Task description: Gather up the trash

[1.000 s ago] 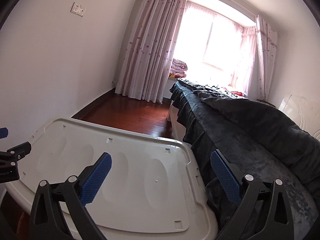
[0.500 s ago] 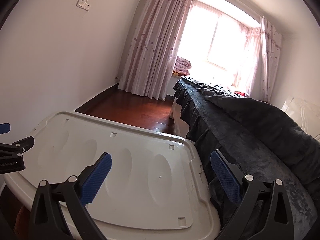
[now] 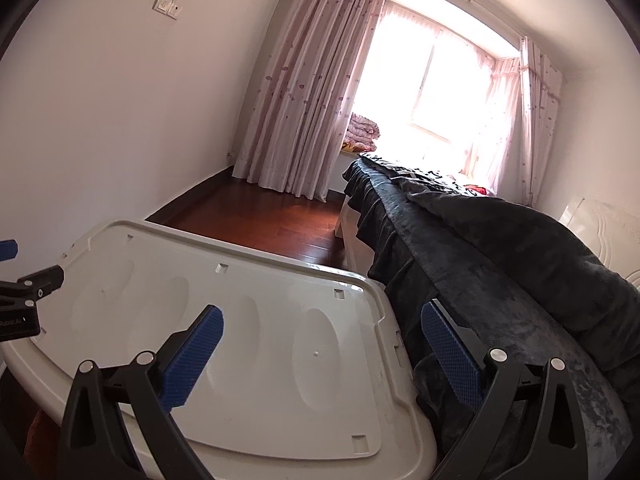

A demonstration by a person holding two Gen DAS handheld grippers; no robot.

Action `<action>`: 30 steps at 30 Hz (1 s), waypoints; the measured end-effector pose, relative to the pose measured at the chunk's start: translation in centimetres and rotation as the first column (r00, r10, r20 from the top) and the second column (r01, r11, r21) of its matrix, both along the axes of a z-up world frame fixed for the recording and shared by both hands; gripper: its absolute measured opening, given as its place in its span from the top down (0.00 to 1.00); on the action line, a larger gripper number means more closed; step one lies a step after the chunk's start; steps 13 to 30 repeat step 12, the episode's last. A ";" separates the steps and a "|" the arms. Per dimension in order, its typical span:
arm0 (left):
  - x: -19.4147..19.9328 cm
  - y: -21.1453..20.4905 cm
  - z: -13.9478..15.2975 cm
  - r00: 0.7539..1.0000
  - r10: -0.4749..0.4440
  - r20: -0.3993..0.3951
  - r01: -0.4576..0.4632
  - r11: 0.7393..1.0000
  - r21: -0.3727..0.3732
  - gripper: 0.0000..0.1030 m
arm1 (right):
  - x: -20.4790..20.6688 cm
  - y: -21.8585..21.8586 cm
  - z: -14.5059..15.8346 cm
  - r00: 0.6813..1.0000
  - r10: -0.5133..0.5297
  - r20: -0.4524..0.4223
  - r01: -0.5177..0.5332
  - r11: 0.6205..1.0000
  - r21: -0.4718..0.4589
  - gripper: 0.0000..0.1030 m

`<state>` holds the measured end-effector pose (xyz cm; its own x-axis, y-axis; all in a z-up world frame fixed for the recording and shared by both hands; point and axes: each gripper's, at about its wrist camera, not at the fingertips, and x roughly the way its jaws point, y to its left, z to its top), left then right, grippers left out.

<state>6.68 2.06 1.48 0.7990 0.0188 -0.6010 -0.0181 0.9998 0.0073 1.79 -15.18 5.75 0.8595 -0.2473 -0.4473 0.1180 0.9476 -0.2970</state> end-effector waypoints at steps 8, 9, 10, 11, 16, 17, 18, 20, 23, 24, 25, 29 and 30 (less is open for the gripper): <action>0.2 0.1 0.0 1.000 0.001 -0.005 0.000 1.000 0.024 0.09 | -0.2 0.2 0.0 1.000 0.002 0.002 -0.002 1.000 0.002 0.05; 0.2 0.1 -0.1 1.000 0.002 -0.011 -0.002 1.000 0.026 0.09 | -0.2 0.2 0.0 1.000 0.001 0.003 -0.001 1.000 0.002 0.05; 0.3 0.1 -0.2 1.000 0.010 -0.016 -0.009 1.000 0.029 0.09 | -0.2 0.2 0.1 1.000 -0.001 0.005 0.001 1.000 0.002 0.05; 0.3 0.2 -0.3 1.000 0.013 -0.019 -0.012 0.999 0.030 0.09 | -0.3 0.2 0.2 1.000 -0.001 0.006 0.001 1.000 0.002 0.05; 0.4 0.3 -0.5 1.000 0.016 -0.023 -0.015 0.999 0.029 0.09 | -0.3 0.2 0.2 1.000 -0.001 0.006 0.001 1.000 0.002 0.05; 0.4 0.3 -0.5 1.000 0.016 -0.023 -0.015 0.999 0.029 0.09 | -0.3 0.2 0.2 1.000 -0.001 0.006 0.001 1.000 0.002 0.05; 0.4 0.3 -0.5 1.000 0.016 -0.023 -0.015 0.999 0.029 0.09 | -0.3 0.2 0.2 1.000 -0.001 0.006 0.001 1.000 0.002 0.05; 0.4 0.3 -0.5 1.000 0.016 -0.023 -0.015 0.999 0.029 0.09 | -0.3 0.2 0.2 1.000 -0.001 0.006 0.001 1.000 0.002 0.05; 0.4 0.3 -0.5 1.000 0.016 -0.023 -0.015 0.999 0.029 0.09 | -0.3 0.2 0.2 1.000 -0.001 0.006 0.001 1.000 0.002 0.05; 0.4 0.3 -0.5 1.000 0.016 -0.023 -0.015 0.999 0.029 0.09 | -0.3 0.2 0.2 1.000 -0.001 0.006 0.001 1.000 0.002 0.05; 0.4 0.3 -0.5 1.000 0.016 -0.023 -0.015 0.999 0.029 0.09 | -0.3 0.2 0.2 1.000 -0.001 0.006 0.001 1.000 0.002 0.05; 0.4 0.3 -0.5 1.000 0.016 -0.023 -0.015 0.999 0.029 0.09 | -0.3 0.2 0.2 1.000 -0.001 0.006 0.001 1.000 0.002 0.05; 0.4 0.3 -0.5 1.000 0.016 -0.023 -0.015 0.999 0.029 0.09 | -0.3 0.2 0.2 1.000 -0.001 0.006 0.001 1.000 0.002 0.05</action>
